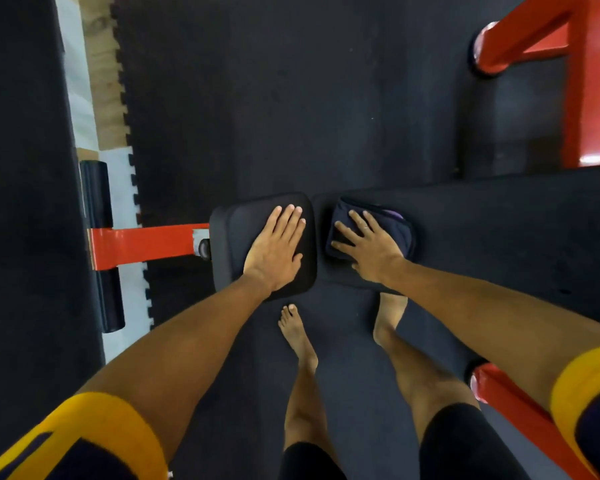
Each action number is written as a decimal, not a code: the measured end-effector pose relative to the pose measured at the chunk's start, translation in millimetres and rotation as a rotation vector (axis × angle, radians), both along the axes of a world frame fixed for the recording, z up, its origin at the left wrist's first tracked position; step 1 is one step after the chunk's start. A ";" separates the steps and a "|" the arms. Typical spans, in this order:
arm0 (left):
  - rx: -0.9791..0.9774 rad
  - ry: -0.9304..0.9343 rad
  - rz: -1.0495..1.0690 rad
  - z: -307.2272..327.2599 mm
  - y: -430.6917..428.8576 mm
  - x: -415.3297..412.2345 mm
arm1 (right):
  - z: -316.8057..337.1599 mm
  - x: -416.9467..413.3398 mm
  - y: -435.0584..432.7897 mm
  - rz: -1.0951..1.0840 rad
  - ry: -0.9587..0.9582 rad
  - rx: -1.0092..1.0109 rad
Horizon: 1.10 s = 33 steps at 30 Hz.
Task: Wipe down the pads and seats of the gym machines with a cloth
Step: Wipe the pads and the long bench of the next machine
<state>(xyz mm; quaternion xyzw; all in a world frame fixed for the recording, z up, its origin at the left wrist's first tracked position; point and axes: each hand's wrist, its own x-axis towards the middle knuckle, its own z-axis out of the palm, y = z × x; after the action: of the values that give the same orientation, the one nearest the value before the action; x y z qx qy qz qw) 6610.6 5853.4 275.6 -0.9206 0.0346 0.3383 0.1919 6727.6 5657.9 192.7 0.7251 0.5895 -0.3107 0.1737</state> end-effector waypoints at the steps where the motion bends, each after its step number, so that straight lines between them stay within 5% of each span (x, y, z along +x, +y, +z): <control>1: 0.000 -0.005 -0.003 -5.0 0.1 0.6 | -8.3 5.1 6.6 0.036 0.015 0.009; 10: -0.009 -0.040 0.005 -12.2 -3.5 6.1 | -37.2 24.6 92.3 0.102 0.041 -0.003; 16: 0.022 -0.027 -0.011 -10.6 2.5 5.3 | -28.9 50.8 98.3 -0.428 0.110 0.074; 22: 0.022 -0.034 -0.012 -10.3 -2.7 7.9 | -29.2 17.7 56.7 0.113 0.091 0.040; 26: 0.019 -0.022 0.001 -11.6 -2.1 8.0 | -43.7 23.9 94.5 0.167 0.046 0.046; 33: 0.051 -0.031 -0.029 -12.8 -2.0 7.9 | -33.4 39.2 106.7 -0.284 0.016 0.004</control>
<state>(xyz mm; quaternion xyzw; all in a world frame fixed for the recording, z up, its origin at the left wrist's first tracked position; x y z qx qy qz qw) 6618.6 5851.4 262.8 -0.9199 0.0364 0.3221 0.2207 6766.9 5764.6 159.3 0.7990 0.4830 -0.3367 0.1220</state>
